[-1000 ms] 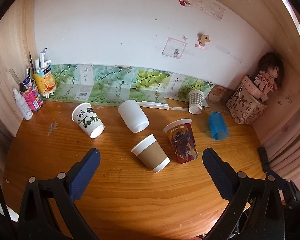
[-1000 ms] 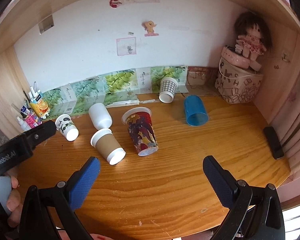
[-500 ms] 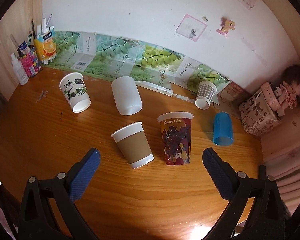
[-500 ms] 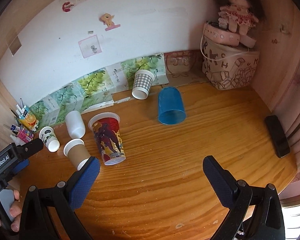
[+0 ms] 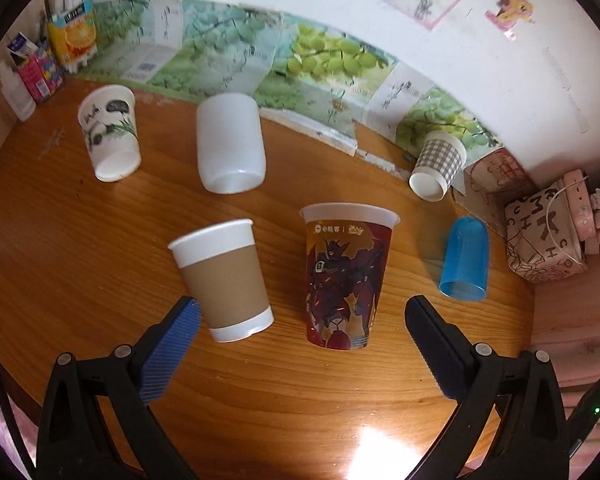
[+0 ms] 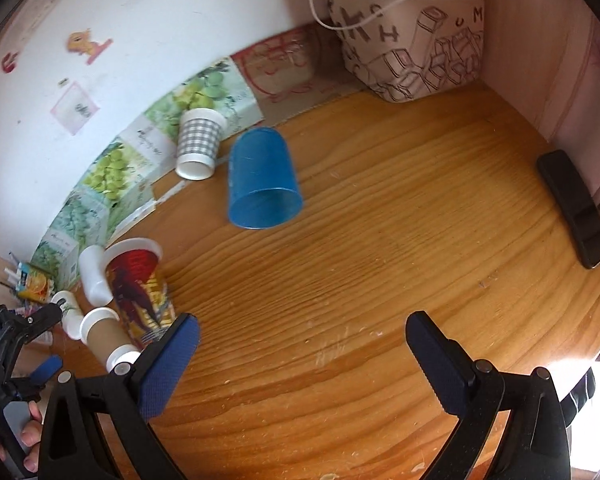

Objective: Flip cup upright
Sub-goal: 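Close the right tool fingers around the red printed cup's body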

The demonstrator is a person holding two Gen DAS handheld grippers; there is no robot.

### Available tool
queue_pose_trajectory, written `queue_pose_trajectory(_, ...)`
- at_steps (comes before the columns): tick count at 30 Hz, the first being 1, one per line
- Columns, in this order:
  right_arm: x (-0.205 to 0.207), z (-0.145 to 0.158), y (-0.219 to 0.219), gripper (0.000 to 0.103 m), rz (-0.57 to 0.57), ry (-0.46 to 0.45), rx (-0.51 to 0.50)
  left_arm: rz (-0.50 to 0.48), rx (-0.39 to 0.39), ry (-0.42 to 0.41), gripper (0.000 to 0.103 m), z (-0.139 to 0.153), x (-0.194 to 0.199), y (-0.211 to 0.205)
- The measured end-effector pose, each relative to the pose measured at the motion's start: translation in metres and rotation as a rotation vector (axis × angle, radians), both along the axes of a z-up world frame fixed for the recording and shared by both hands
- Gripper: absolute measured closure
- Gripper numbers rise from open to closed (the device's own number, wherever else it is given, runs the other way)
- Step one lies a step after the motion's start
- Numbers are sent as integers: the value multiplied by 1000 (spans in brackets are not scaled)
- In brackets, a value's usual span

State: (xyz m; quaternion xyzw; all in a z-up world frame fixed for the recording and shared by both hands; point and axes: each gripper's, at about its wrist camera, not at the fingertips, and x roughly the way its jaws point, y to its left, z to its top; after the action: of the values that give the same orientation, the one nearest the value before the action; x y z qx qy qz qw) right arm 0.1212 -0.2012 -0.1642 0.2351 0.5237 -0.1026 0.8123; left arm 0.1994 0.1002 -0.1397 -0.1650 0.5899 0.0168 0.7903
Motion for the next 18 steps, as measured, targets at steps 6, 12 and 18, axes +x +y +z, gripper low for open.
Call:
queue_pose_trajectory(6, 9, -11, -7, 0, 64, 10, -14, 12, -28, 55, 1, -20, 18, -16)
queue_pose_trajectory(12, 15, -15, 8, 0, 162, 16, -13, 21, -11, 87, 2, -33, 31, -27)
queue_pose_trajectory(18, 14, -17, 34, 0, 289, 14, 0, 7, 11, 111, 2, -45, 40, -38)
